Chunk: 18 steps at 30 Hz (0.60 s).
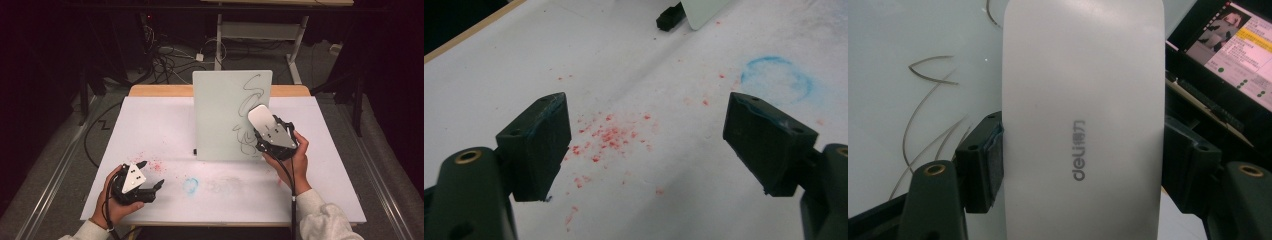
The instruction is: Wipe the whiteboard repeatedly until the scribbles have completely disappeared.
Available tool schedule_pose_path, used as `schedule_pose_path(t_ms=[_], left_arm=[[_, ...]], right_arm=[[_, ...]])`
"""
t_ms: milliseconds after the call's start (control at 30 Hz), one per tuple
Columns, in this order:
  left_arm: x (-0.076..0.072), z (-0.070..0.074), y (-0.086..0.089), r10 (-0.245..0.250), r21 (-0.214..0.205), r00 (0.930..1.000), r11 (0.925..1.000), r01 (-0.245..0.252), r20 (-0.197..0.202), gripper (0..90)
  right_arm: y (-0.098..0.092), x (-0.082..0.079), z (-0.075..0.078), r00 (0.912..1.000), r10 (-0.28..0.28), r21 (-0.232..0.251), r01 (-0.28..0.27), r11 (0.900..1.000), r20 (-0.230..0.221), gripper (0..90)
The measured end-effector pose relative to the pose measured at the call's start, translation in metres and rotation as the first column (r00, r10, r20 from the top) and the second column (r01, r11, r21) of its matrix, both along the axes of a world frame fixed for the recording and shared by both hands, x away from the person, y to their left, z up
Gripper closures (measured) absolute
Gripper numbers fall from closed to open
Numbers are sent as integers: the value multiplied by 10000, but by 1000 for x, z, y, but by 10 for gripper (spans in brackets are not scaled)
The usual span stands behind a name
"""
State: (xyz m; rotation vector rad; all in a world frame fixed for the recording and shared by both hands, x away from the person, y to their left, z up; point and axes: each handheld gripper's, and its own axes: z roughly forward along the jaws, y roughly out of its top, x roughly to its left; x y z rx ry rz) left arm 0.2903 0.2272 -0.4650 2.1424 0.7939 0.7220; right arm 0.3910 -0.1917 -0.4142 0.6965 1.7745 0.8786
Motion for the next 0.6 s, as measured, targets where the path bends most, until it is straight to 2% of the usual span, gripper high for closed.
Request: schedule_pose_path(t_ms=[200,400,600], left_arm=[[0,0,0,-15,1,10000,10000,15,-19,187],[1,0,-1,-49,27,10000,10000,49,-14,187],[1,0,-2,-77,28,10000,10000,77,-19,187]], right_arm=[[5,-3,-7,10000,70,-179,-71,9998,-24,305],[19,-8,-22,9993,360,-723,-367,9967,-97,305],[33,-13,-34,9977,643,-1439,-669,9873,-222,304]])
